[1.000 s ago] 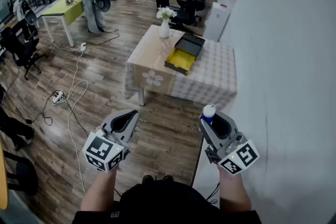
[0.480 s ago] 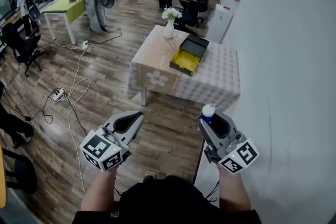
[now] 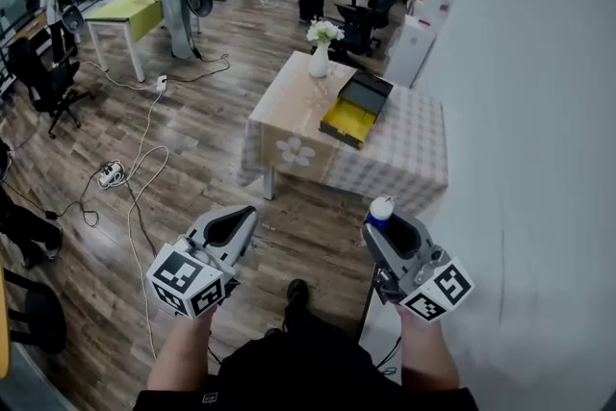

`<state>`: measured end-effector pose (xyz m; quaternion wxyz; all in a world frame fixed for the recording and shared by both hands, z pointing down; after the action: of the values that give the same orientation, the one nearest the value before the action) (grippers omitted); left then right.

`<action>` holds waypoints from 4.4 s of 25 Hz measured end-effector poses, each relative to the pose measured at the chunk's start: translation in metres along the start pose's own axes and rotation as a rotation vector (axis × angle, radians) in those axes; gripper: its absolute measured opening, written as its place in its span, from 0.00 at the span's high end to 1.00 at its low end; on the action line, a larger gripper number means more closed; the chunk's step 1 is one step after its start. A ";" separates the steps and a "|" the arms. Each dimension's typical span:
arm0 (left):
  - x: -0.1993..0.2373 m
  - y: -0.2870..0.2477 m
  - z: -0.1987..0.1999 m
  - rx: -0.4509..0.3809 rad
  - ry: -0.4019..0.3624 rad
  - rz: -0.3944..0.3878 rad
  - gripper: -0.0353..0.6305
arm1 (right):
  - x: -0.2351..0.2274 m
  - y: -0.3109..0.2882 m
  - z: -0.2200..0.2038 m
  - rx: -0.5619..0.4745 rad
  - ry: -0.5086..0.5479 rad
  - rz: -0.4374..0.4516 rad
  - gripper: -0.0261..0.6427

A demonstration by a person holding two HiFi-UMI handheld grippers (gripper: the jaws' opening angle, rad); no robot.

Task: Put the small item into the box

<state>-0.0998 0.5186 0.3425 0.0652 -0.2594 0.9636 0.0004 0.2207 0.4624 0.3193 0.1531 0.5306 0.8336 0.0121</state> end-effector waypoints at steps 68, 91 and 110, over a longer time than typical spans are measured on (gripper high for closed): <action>0.403 -0.434 -0.041 0.061 -0.063 -0.234 0.93 | -0.379 -0.335 0.021 -0.017 -0.136 -0.271 0.75; 0.423 -0.536 -0.043 0.042 -0.088 -0.396 0.93 | -0.436 -0.333 0.030 -0.071 -0.132 -0.423 0.75; 0.376 -0.621 -0.041 0.073 -0.087 -0.418 0.93 | -0.522 -0.272 0.039 -0.054 -0.138 -0.486 0.75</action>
<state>-0.1165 -0.2086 0.3569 0.1149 -0.4506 0.8846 -0.0370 0.1953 -0.1260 0.3588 0.2221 0.3099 0.9236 -0.0391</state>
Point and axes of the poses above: the fingertips, and each gripper's own axes: y backward along the fingers, x to its left, z out of its top, the point moved 10 cm from there along y, backward along the fingers, and after that the axes turned 12 degrees about -y, right-handed, at the moved point
